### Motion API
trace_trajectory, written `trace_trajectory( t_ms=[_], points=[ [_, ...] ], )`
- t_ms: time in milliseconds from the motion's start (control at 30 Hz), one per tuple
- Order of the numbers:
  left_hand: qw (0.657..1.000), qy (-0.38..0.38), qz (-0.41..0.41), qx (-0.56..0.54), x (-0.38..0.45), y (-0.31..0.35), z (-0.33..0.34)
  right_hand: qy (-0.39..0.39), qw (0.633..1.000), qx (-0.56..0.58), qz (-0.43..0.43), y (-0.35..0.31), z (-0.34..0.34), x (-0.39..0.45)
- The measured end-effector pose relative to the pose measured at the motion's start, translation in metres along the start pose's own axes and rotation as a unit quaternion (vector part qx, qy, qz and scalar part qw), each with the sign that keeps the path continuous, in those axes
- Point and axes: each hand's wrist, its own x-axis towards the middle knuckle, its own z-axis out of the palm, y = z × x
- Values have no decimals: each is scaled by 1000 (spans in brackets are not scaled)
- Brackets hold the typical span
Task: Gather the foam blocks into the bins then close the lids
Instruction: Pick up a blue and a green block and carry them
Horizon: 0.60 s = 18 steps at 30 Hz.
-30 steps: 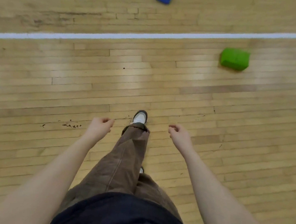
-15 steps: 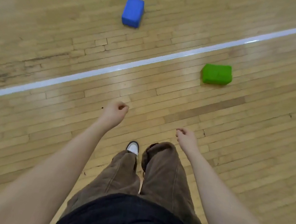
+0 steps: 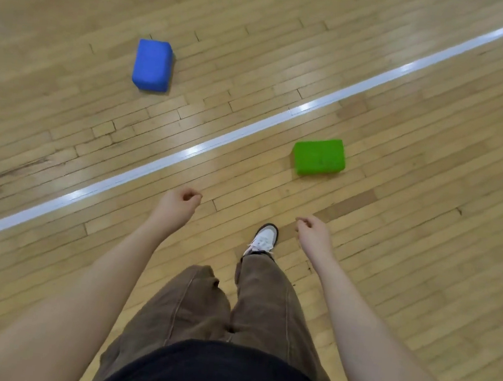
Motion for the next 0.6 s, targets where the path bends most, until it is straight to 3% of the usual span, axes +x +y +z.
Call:
trace_trajectory(
  t_ms=[200,400,600],
  points=[
    [999,20,-41,-9,46,44,9,-25,997,-39,-56,-88,-32,77],
    [995,14,-90,-28,110,61,18,-48,996,-45,-56,-128,-31,145],
    [996,-39,3,78,226,109,61,8,999,-31,-25,-122,-35,247]
  ],
)
